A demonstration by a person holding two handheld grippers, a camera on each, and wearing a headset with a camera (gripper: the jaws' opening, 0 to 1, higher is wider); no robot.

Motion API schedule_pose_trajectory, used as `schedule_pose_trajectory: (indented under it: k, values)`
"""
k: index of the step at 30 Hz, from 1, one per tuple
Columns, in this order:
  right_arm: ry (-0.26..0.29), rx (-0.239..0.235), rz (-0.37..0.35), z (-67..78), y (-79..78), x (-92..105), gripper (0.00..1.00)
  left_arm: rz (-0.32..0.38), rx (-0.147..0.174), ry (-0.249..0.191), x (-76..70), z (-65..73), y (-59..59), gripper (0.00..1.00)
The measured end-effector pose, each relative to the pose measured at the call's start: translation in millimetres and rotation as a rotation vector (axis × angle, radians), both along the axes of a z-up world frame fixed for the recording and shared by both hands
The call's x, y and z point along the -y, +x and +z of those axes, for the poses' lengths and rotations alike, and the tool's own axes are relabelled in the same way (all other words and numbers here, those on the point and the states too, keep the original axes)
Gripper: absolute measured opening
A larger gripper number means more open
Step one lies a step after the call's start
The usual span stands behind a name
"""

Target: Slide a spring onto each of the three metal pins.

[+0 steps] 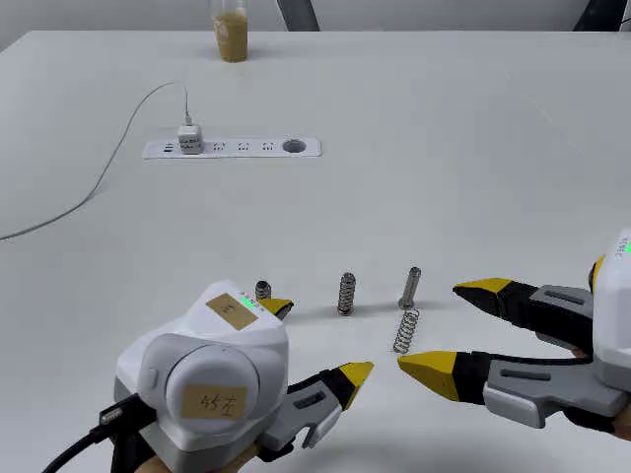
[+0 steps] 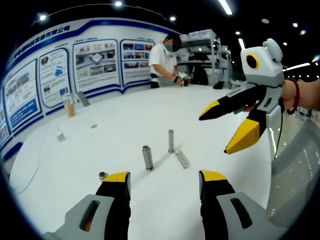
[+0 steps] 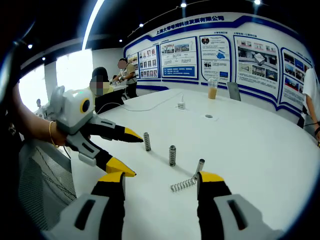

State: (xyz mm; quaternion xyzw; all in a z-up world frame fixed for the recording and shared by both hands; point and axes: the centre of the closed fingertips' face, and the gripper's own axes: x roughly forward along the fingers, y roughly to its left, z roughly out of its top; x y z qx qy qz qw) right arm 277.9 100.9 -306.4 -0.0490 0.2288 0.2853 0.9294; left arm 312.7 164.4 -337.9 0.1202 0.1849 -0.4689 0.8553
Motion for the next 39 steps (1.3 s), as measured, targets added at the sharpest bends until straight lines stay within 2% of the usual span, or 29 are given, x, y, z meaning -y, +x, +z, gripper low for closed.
schedule_pose_trajectory:
  k: [7,10,20,28,34,39]
  values:
    - [0.008,-0.011,-0.002,-4.3,-12.9,8.0,0.62,-0.029,-0.024,-0.007,16.4,-5.4,-2.2,0.53]
    - [0.020,-0.015,-0.002,-5.6,-19.1,11.2,0.63,-0.041,-0.046,-0.017,24.3,-8.1,-3.0,0.50]
    - [0.041,-0.018,-0.031,-9.0,-30.0,21.8,0.65,-0.061,-0.082,-0.023,47.0,-20.1,-0.7,0.43]
    - [0.037,-0.026,-0.065,-15.3,-33.2,31.3,0.65,-0.065,-0.097,-0.010,61.6,-33.8,1.2,0.36]
    - [0.039,-0.025,-0.085,-17.8,-33.2,37.3,0.63,-0.059,-0.110,-0.018,69.5,-39.9,4.8,0.30]
    - [0.045,-0.023,-0.106,-19.0,-32.5,41.8,0.61,-0.059,-0.111,-0.005,73.9,-45.8,7.2,0.26]
